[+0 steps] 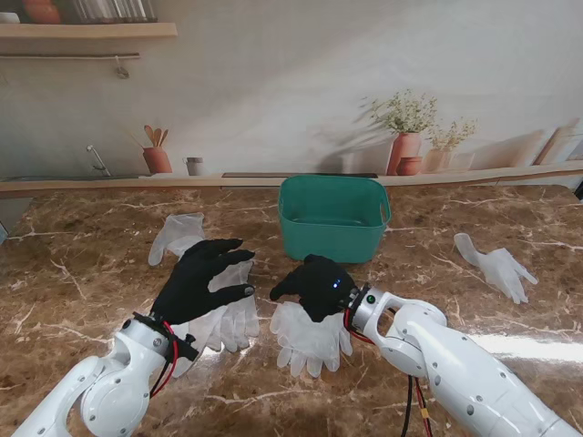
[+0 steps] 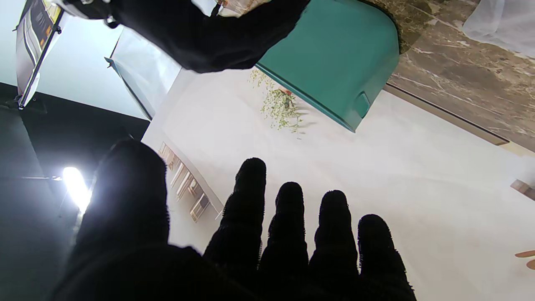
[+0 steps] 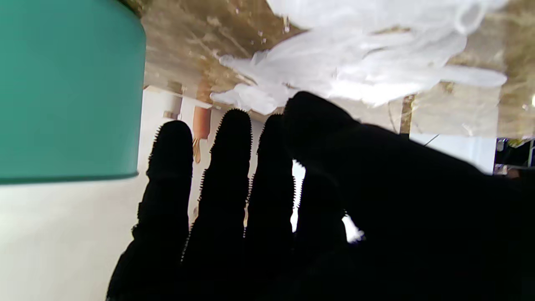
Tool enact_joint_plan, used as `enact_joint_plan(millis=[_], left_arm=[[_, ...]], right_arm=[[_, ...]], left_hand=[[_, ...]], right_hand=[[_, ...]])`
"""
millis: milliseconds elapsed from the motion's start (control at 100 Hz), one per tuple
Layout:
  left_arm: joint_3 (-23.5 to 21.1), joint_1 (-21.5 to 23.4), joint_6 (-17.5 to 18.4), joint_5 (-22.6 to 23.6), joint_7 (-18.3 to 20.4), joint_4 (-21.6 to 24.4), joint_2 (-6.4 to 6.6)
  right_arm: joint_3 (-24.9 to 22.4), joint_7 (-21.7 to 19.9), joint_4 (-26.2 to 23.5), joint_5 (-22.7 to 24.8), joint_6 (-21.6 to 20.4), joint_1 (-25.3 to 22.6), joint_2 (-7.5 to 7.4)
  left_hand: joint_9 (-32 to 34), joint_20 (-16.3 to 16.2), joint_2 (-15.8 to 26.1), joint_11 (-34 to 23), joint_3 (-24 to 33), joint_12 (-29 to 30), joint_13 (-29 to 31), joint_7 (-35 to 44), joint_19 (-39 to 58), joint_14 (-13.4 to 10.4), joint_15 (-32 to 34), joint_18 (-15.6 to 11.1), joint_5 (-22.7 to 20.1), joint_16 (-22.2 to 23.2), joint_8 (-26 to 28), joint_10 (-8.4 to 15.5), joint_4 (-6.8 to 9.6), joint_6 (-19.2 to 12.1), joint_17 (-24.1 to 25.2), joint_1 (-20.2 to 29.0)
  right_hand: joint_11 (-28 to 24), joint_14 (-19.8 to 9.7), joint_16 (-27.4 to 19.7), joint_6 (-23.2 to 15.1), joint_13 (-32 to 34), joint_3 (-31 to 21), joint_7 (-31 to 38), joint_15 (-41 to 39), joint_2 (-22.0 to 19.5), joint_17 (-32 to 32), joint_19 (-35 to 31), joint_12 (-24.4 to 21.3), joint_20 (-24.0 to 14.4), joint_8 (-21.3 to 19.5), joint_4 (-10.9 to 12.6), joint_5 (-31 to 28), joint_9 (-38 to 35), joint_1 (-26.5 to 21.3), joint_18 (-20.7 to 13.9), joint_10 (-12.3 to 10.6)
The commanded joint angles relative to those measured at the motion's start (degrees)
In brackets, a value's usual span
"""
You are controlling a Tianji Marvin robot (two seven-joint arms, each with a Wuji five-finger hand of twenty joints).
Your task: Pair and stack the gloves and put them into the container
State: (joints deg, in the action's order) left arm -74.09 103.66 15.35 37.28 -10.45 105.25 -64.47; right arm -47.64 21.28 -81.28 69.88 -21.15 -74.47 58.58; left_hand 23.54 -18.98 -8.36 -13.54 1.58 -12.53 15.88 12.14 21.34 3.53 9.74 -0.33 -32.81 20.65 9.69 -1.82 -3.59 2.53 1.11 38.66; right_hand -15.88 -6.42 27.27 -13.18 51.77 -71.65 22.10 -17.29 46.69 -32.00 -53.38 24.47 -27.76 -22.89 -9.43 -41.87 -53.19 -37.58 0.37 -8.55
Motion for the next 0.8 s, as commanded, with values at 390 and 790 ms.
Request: enact_joint_plan(millis=[390, 790], left_arm=[[-0.41, 1.04, -0.14, -0.57, 0.76, 0.18, 0.15], [-0.87, 1.37, -0.26, -0.93, 1.29, 0.26, 0.20]], right_arm=[[8.26, -10.54, 4.12, -3.68, 0.13, 5.42, -0.11], [15.60, -17.10, 4.12, -6.74, 10.35, 8.55, 0.48]], left_hand=[[-0.12, -0.54, 2.21, 1.68, -2.41, 0.92, -2.40, 0.93, -2.64, -3.16, -2.70, -0.87, -0.95, -0.96, 0.84, 1.27, 1.55, -1.64, 0.71, 1.53], [-0.14, -0.58, 2.23, 1.71, -2.42, 0.95, -2.40, 1.09, -3.50, -3.29, -2.72, -0.90, -1.21, -0.96, 0.91, 1.35, 1.52, -1.73, 0.71, 1.73]], right_hand=[[4.43, 3.90, -8.39, 9.49, -13.47, 5.55, -7.83, 7.19, 7.53, 8.18, 7.51, -6.64, -3.73, 2.12, -1.06, 12.66, 15.23, 14.37, 2.76, 3.55], [-0.83, 6.26, -6.68, 17.31, -10.59, 7.05, -10.14, 3.48, 6.33, 7.48, 5.56, -3.93, -6.18, -0.97, -1.51, 18.68, 16.03, 19.21, 3.87, 5.65]])
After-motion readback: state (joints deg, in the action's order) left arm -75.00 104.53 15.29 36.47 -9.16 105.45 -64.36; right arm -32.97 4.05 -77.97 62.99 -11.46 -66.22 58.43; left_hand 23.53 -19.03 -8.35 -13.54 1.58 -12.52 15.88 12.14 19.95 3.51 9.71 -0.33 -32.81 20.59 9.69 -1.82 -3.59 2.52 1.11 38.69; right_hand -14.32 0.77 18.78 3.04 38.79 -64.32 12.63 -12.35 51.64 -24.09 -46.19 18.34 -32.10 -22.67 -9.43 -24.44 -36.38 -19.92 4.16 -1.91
